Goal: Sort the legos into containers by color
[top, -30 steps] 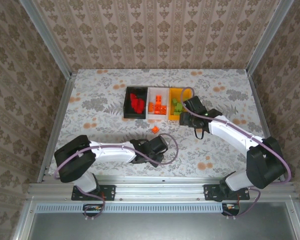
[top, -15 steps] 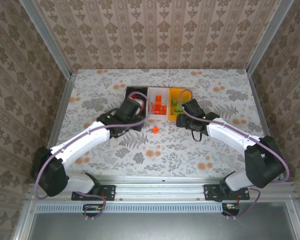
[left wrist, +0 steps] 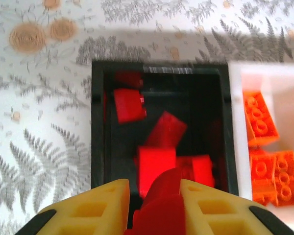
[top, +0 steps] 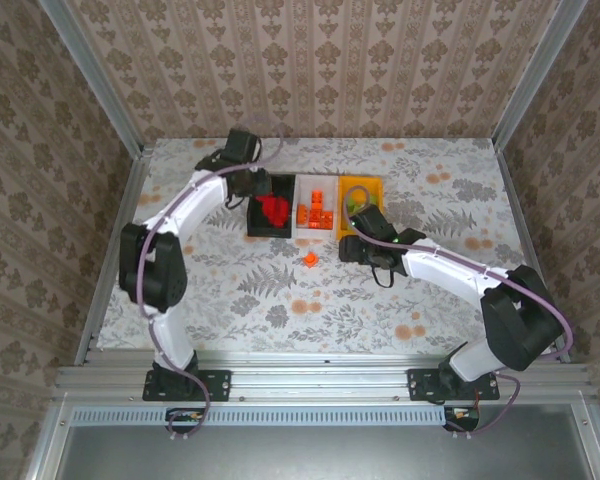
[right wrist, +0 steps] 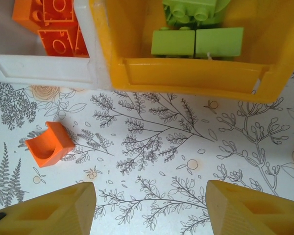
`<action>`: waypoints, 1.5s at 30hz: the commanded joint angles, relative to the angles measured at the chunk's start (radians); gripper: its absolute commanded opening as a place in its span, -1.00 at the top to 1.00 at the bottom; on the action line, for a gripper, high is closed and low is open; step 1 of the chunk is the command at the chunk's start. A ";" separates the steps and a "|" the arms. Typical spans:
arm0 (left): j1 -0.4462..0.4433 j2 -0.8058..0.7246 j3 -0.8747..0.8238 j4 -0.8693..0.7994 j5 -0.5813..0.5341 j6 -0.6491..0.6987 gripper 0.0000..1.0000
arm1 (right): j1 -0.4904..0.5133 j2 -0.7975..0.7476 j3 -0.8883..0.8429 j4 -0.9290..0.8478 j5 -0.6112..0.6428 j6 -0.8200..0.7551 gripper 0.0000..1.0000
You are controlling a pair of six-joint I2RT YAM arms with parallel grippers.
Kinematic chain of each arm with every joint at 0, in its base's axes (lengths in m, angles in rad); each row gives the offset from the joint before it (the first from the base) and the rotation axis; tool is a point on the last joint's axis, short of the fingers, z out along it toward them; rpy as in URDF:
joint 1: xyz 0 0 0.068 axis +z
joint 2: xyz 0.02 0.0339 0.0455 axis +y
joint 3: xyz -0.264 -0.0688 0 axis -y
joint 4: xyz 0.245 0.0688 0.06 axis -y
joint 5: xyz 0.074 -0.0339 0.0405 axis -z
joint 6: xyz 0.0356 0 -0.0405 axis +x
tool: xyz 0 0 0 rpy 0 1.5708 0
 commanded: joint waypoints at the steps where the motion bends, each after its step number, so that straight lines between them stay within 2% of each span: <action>1: 0.011 0.106 0.157 -0.072 0.067 0.062 0.33 | 0.005 0.006 -0.004 0.002 -0.011 -0.001 -0.24; 5: 0.012 0.189 0.241 -0.084 0.106 0.056 0.28 | 0.016 0.048 -0.003 0.023 -0.037 0.005 -0.25; 9: 0.010 0.198 0.255 -0.077 0.118 0.063 0.21 | 0.036 0.067 0.004 0.039 -0.035 0.009 -0.26; 11: 0.010 0.174 0.250 -0.082 0.115 0.059 0.17 | 0.046 0.069 0.014 0.036 -0.031 0.004 -0.27; 14: 0.007 0.059 0.161 -0.037 0.132 0.040 0.04 | 0.090 0.091 0.056 0.028 -0.011 -0.032 -0.28; 16: 0.005 -0.061 0.041 0.014 0.145 0.020 -0.14 | 0.127 0.138 0.111 0.027 -0.016 -0.087 -0.33; 21: 0.004 -0.440 -0.436 0.180 0.137 -0.084 -0.73 | 0.152 0.342 0.283 -0.022 -0.009 -0.197 -0.48; 24: 0.008 -0.649 -0.710 0.239 0.123 -0.167 -0.86 | 0.153 0.430 0.357 -0.046 -0.032 -0.236 -0.52; 28: 0.011 -0.890 -0.992 0.260 0.099 -0.279 -0.90 | 0.154 0.512 0.425 -0.070 -0.057 -0.267 -0.52; 32: 0.016 -1.104 -1.164 0.207 0.078 -0.332 -0.94 | 0.156 0.562 0.450 -0.087 -0.069 -0.265 -0.42; 36: 0.018 -1.240 -1.229 0.134 0.069 -0.358 -0.95 | 0.158 0.596 0.443 -0.097 -0.022 -0.257 -0.15; 37: 0.017 -1.261 -1.236 0.124 0.073 -0.362 -0.95 | 0.159 0.592 0.434 -0.092 -0.006 -0.249 -0.01; 39: 0.017 -1.285 -1.243 0.106 0.079 -0.365 -0.95 | 0.162 0.570 0.421 -0.092 0.015 -0.238 0.09; 45: 0.016 -1.292 -1.277 0.114 0.112 -0.370 -0.95 | 0.180 0.482 0.421 -0.093 0.083 -0.222 0.25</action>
